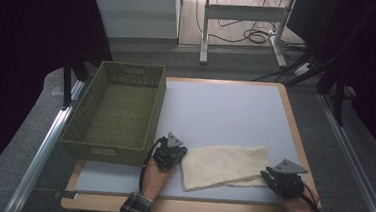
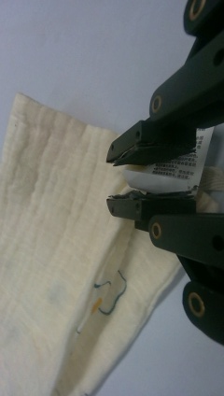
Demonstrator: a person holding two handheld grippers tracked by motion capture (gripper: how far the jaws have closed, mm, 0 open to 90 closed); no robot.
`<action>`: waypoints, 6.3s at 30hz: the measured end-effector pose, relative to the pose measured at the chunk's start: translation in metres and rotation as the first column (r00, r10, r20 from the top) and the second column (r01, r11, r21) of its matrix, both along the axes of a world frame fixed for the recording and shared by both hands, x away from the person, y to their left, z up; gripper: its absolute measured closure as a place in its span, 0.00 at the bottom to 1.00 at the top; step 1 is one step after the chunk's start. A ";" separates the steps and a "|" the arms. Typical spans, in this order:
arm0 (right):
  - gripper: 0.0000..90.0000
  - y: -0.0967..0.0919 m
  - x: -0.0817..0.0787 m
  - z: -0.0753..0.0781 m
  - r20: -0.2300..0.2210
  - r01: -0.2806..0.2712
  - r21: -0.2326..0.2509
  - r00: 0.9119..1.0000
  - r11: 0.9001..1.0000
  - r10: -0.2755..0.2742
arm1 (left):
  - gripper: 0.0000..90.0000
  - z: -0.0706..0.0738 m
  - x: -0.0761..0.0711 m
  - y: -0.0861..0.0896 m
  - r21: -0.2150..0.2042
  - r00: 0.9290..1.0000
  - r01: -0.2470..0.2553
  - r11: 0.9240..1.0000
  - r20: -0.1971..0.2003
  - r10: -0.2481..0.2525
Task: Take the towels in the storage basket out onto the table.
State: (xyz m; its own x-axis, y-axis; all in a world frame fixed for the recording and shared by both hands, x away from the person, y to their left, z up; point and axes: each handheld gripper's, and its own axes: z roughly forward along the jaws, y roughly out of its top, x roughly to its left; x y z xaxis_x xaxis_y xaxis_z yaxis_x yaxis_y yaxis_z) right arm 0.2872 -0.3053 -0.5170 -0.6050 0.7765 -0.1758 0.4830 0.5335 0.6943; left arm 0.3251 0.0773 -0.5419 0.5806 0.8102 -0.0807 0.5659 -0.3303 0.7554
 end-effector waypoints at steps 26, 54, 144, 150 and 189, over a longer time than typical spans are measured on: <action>0.67 -0.022 -0.003 -0.003 -0.023 0.055 0.071 0.998 0.996 -0.053 | 0.82 0.000 -0.001 0.000 0.002 1.000 -0.006 1.000 -0.006 0.006; 1.00 -0.013 -0.016 0.036 -0.023 -0.027 0.099 0.999 0.995 0.030 | 0.70 0.002 0.004 0.002 -0.008 1.000 -0.021 1.000 -0.003 0.021; 0.95 0.095 -0.020 0.041 0.012 -0.259 0.215 0.965 0.942 0.263 | 0.96 0.055 0.030 -0.081 -0.077 0.976 0.150 0.986 0.170 -0.135; 0.95 0.074 -0.018 0.043 0.017 -0.215 0.224 0.976 0.951 0.217 | 0.96 0.055 0.038 -0.101 -0.071 0.970 0.184 0.980 0.176 -0.169; 0.95 -0.010 -0.009 0.013 -0.060 0.003 0.220 0.998 0.976 0.010 | 0.95 0.045 0.067 -0.212 0.051 0.951 0.277 0.959 0.128 -0.282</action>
